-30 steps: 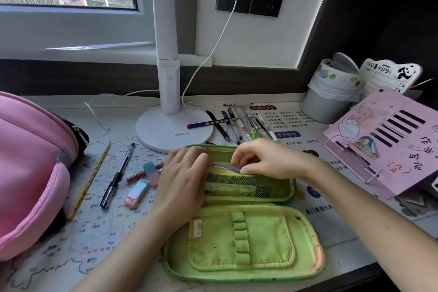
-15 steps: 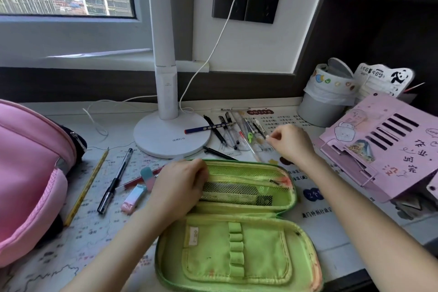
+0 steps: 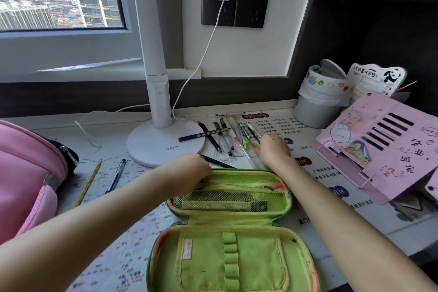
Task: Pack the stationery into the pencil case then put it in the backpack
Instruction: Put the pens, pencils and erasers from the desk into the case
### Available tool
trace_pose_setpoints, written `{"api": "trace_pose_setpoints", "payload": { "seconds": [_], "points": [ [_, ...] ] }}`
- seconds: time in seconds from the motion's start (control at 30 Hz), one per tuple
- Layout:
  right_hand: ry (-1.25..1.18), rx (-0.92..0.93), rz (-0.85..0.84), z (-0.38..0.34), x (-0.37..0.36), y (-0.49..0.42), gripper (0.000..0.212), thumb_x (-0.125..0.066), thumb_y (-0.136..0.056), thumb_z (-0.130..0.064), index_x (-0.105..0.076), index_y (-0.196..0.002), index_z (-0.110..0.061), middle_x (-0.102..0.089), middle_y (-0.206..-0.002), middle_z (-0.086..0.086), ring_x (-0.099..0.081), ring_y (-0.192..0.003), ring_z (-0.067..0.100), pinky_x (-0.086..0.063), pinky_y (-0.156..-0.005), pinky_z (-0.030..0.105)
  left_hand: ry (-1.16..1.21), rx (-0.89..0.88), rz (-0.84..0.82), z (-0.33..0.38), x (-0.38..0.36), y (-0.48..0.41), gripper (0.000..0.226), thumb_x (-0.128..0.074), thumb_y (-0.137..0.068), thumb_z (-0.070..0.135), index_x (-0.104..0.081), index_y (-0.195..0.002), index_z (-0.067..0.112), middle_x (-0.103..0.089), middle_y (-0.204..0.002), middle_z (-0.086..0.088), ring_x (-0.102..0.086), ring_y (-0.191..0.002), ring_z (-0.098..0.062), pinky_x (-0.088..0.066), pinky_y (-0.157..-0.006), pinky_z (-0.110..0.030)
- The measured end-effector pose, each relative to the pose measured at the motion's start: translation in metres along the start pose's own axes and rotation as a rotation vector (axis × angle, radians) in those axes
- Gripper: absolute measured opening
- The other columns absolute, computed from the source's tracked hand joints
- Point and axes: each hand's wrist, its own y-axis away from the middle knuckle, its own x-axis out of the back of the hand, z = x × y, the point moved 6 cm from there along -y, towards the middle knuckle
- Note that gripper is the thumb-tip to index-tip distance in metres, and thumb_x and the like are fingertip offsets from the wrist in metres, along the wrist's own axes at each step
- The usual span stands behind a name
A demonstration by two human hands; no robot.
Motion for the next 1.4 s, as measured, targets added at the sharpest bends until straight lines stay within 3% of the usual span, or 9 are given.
{"api": "trace_pose_setpoints", "payload": {
  "seconds": [0.2, 0.37, 0.57, 0.73, 0.83, 0.93, 1.07, 1.2, 1.4],
  "points": [
    [-0.059, 0.016, 0.014, 0.002, 0.003, -0.007, 0.017, -0.058, -0.089, -0.018, -0.058, -0.077, -0.007, -0.057, -0.077, 0.008, -0.053, -0.070, 0.024, -0.027, -0.043, 0.023, -0.017, -0.014, -0.001, -0.001, -0.005, -0.001, 0.014, -0.049, -0.090, 0.007, -0.062, -0.093, 0.008, -0.064, -0.094, -0.008, -0.060, -0.085, -0.025, -0.053, -0.079, -0.038],
    [-0.298, 0.051, 0.015, -0.015, 0.006, -0.023, 0.025, -0.051, -0.094, -0.023, -0.068, -0.087, -0.005, -0.062, -0.074, 0.010, -0.053, -0.064, 0.023, -0.033, -0.048, 0.024, -0.015, -0.028, -0.001, 0.000, -0.004, -0.002, 0.015, -0.049, -0.090, 0.010, -0.063, -0.093, 0.006, -0.065, -0.093, -0.010, -0.058, -0.082, -0.025, -0.049, -0.075, -0.034],
    [-0.335, -0.102, -0.129, -0.033, 0.001, -0.043, 0.042, -0.069, -0.081, -0.035, -0.041, -0.059, -0.013, -0.047, -0.057, 0.001, -0.044, -0.049, 0.015, -0.029, -0.042, 0.024, -0.022, -0.037, -0.035, -0.001, -0.006, -0.003, 0.016, -0.048, -0.090, 0.009, -0.061, -0.098, 0.007, -0.064, -0.094, -0.010, -0.058, -0.086, -0.025, -0.051, -0.079, -0.037],
    [-0.528, -0.237, -0.123, -0.027, 0.008, -0.044, 0.028, -0.076, -0.076, -0.016, -0.053, -0.076, -0.002, -0.058, -0.081, 0.008, -0.059, -0.071, 0.021, -0.046, -0.052, 0.026, -0.011, -0.047, -0.017, 0.002, -0.004, 0.000, 0.019, -0.044, -0.092, 0.008, -0.060, -0.101, 0.006, -0.064, -0.096, -0.010, -0.058, -0.085, -0.024, -0.050, -0.080, -0.036],
    [-0.899, -0.269, -0.071, -0.015, 0.024, -0.027, 0.025, -0.076, -0.075, -0.009, -0.065, -0.094, 0.004, -0.063, -0.075, 0.010, -0.055, -0.055, 0.016, -0.044, -0.046, 0.025, -0.057, -0.057, -0.037, 0.004, -0.005, 0.000, 0.021, -0.041, -0.093, 0.009, -0.058, -0.106, 0.005, -0.063, -0.099, -0.011, -0.059, -0.091, -0.026, -0.051, -0.083, -0.036],
    [-1.197, -0.104, -0.132, -0.015, 0.044, 0.010, 0.017, -0.069, -0.080, -0.002, -0.066, -0.096, 0.002, -0.065, -0.070, 0.009, -0.058, -0.053, 0.013, -0.051, -0.050, 0.021, -0.135, -0.082, -0.080, 0.012, -0.006, -0.001, 0.023, -0.040, -0.094, 0.007, -0.059, -0.106, 0.002, -0.063, -0.101, -0.013, -0.060, -0.092, -0.028, -0.052, -0.083, -0.037],
    [-1.280, 0.088, -0.197, -0.024, 0.051, 0.063, 0.015, -0.065, -0.081, 0.003, -0.066, -0.096, 0.000, -0.067, -0.072, 0.009, -0.065, -0.056, 0.011, -0.054, -0.055, 0.020, -0.151, -0.079, -0.101, 0.018, -0.001, 0.001, 0.022, -0.041, -0.093, 0.004, -0.062, -0.099, -0.001, -0.063, -0.094, -0.014, -0.059, -0.081, -0.028, -0.051, -0.071, -0.034],
    [-1.275, 0.135, -0.137, -0.025, 0.043, 0.092, 0.021, -0.065, -0.081, 0.003, -0.063, -0.101, -0.002, -0.068, -0.076, 0.009, -0.065, -0.061, 0.014, -0.057, -0.060, 0.025, 0.088, 0.000, -0.010, 0.002, 0.005, 0.004, 0.018, -0.047, -0.091, 0.011, -0.064, -0.091, 0.004, -0.065, -0.087, -0.009, -0.052, -0.071, -0.020, -0.049, -0.072, -0.032],
    [-0.780, 0.450, -0.076, -0.037, 0.048, 0.113, 0.009, -0.071, -0.079, -0.011, -0.067, -0.084, -0.017, -0.067, -0.080, -0.006, -0.064, -0.074, 0.006, -0.055, -0.072, 0.021, 0.399, 0.100, 0.215, -0.018, 0.013, 0.013, 0.014, -0.056, -0.087, 0.016, -0.068, -0.091, 0.009, -0.069, -0.089, -0.002, -0.061, -0.077, -0.017, -0.051, -0.075, -0.026]
  ]
}}
